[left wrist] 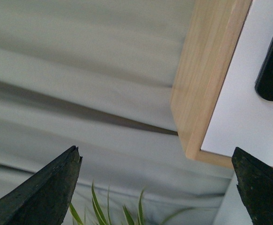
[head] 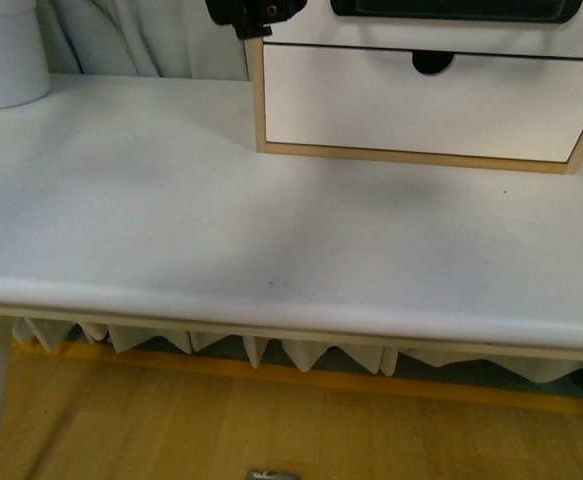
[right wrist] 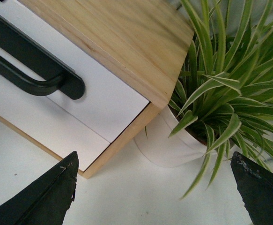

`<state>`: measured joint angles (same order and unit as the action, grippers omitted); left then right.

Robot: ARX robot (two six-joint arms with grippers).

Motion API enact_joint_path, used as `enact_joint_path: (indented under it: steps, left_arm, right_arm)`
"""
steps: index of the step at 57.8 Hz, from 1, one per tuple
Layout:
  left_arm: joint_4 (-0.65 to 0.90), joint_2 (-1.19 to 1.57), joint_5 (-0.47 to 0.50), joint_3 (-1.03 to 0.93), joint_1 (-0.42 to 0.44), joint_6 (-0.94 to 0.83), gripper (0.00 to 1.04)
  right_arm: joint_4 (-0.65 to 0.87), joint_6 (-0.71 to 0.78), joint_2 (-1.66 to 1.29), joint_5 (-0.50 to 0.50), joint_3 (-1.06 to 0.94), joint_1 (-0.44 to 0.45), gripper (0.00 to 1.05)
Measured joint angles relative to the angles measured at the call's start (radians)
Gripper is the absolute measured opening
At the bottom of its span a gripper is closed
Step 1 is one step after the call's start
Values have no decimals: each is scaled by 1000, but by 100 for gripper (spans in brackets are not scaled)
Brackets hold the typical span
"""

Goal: Close drawer sideways

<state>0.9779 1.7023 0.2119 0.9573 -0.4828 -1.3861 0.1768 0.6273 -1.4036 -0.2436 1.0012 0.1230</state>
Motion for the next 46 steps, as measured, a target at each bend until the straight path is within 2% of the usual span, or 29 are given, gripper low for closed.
enact_joint_path:
  steps: [9,19,28,39,42,46]
  left_arm:
    - [-76,-202,146,-212,-2,267,98]
    - [-201,-449,223,-434,27,544,98]
    - [-440,-733,288,-610,48,806,98]
    - [-842,-1128,315,-749,117,1083,98]
    - [-911,-1199,321,-760,135,1137,98]
    - [-926,-1237,317,-760,140,1184,98]
  right_arm:
    - [12,-60,186,-16,-146,34,95]
    - [44,-142,428,2,-336,58,95]
    - [14,-231,664,53,-510,63,95]
    - [-158,-341,977,133,-690,46,95]
    - [-219,-386,1057,136,-712,41,95]
    - [-238,-424,1119,137,-720,38,95]
